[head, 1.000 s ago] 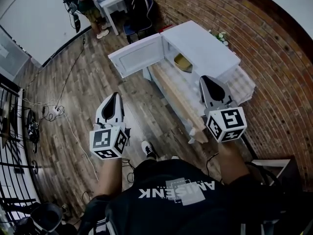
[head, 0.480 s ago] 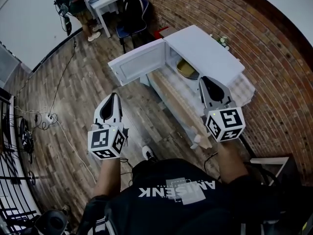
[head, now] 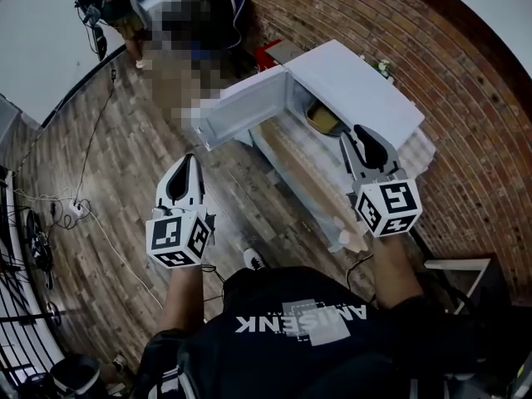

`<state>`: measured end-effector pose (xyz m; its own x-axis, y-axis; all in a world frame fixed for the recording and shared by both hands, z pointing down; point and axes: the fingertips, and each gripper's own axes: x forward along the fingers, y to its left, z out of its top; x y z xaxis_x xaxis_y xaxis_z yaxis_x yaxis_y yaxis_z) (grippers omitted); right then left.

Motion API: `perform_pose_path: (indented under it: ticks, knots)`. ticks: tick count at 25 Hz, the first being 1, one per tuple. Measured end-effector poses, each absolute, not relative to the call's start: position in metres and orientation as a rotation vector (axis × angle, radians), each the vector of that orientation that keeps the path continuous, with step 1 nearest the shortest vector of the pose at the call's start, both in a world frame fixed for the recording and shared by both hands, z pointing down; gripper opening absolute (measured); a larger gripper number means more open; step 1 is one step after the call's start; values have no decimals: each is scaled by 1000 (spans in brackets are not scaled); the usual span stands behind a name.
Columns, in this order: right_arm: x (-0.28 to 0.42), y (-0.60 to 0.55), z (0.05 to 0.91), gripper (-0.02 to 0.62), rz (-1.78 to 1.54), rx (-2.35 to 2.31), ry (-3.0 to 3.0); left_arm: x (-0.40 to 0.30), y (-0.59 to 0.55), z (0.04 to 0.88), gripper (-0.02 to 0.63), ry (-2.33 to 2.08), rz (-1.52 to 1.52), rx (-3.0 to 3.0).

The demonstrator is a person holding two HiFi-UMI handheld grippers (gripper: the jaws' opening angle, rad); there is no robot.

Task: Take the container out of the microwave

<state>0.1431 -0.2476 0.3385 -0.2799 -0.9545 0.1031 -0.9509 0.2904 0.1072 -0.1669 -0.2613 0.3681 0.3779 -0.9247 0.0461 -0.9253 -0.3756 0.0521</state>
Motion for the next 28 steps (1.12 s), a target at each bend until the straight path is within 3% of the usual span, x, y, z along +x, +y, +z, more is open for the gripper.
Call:
perform_pose_path:
  ticks: [14,28]
  knots:
    - [92,-278,373,201,-20,1703,-2317,-194,-305,398,12,-1558,10,2584]
    - [105,-328,412,215,-16,1546,-2328,-171,-326,385,12,-1650,-9,2503]
